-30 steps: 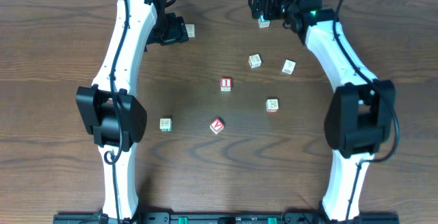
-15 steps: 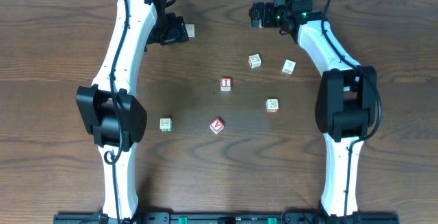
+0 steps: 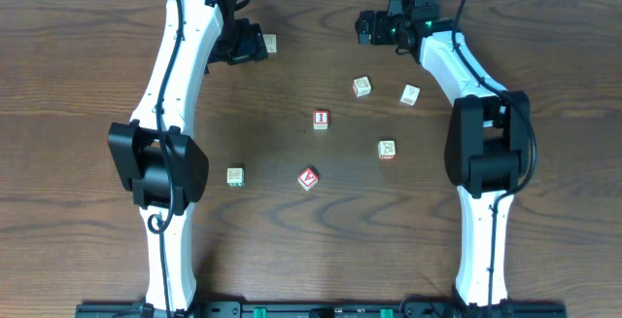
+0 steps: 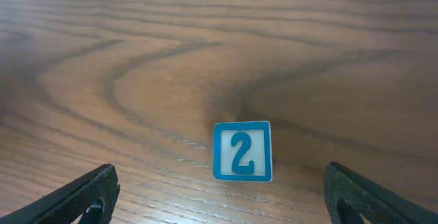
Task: Spell out Ai2
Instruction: 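Move the right gripper over the blue '2' block, then lower the right gripper and close it on the blue '2' block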
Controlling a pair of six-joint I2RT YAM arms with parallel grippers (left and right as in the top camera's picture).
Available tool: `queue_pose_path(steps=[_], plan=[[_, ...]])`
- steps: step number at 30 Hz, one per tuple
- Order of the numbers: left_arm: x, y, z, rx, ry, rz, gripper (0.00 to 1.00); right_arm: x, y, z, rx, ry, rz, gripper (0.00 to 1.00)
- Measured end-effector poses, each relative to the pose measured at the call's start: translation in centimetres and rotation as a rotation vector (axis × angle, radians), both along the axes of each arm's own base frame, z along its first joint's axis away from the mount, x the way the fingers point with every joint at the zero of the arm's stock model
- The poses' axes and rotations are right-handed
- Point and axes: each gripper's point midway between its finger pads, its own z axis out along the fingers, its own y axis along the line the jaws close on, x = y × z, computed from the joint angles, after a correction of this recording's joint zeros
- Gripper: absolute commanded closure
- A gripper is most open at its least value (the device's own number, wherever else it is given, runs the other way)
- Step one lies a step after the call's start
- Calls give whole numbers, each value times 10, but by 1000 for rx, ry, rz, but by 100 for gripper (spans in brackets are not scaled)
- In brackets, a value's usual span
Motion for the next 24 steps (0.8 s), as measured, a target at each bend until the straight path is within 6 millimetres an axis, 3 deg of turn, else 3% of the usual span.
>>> queue_pose_path(steps=[6,24], plan=[[0,0,0,0,0,0,5,2,-1,-9,-8,2,-7,5],[0,0,0,0,0,0,5,11,-6,-6,-26,-40,-30,8]])
